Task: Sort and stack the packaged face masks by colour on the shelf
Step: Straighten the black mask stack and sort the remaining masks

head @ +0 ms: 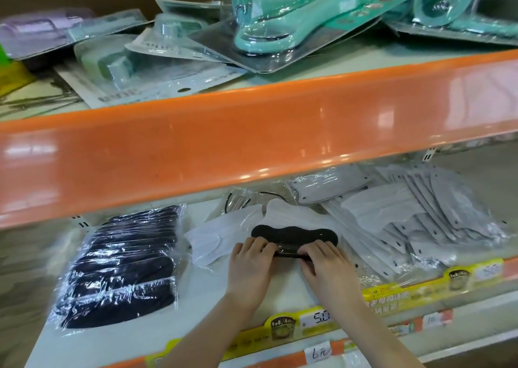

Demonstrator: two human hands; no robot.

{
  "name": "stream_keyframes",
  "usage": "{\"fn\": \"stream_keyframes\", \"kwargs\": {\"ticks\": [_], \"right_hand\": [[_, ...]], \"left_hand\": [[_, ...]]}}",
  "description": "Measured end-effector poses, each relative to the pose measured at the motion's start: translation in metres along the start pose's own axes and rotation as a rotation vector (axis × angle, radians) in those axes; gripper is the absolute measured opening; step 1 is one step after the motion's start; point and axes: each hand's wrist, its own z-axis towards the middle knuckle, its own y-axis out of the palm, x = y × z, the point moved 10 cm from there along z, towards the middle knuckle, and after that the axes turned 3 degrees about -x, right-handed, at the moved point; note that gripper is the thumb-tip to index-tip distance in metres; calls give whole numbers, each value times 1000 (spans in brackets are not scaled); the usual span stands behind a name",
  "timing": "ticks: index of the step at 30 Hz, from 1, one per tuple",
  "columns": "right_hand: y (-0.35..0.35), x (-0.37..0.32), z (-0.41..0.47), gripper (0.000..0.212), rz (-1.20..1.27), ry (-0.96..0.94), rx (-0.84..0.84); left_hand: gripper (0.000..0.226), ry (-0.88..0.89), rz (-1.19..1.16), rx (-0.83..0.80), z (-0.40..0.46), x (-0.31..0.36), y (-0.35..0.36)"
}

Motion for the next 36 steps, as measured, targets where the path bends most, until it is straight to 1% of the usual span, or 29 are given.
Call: {"fn": "stream_keyframes", "kwargs": {"ticks": [2,4,6,9,11,13,15,18,22,25,29,32,36], "right_hand": [[0,1,1,23,2,13,-4],[-2,0,2,21,-11,14,22],[-8,1,3,15,2,38,59],[-11,3,4,12,22,80,72],[-9,-1,7,17,46,83,62],[-9,-12,12,21,104,60,81],[-13,-31,19,20,189,17,124],[-16,-62,32,17,280,-52,144],[-4,-102,46,22,308,-113,70],[9,-132,54,25,286,-167,7],[35,-172,55,25,361,-234,-149],[55,-198,53,30,395,-252,-250],[66,-230,49,37,397,-293,-314]], "left_hand": [[26,11,6,51,5,0,-8],[4,43,14,129,8,0,-21],[16,67,18,177,10,2,-33],[14,96,18,223,10,-2,-48],[13,91,40,242,8,-9,-56],[10,73,75,240,7,-18,-66],[10,54,94,251,5,-29,-78],[16,38,136,306,-1,-46,-105],[14,7,209,384,-19,-79,-138],[20,-24,194,391,-36,-106,-154],[23,-122,260,380,-66,-143,-170],[20,-125,263,393,-90,-163,-181],[20,-124,292,414,-114,-182,-196]]}}
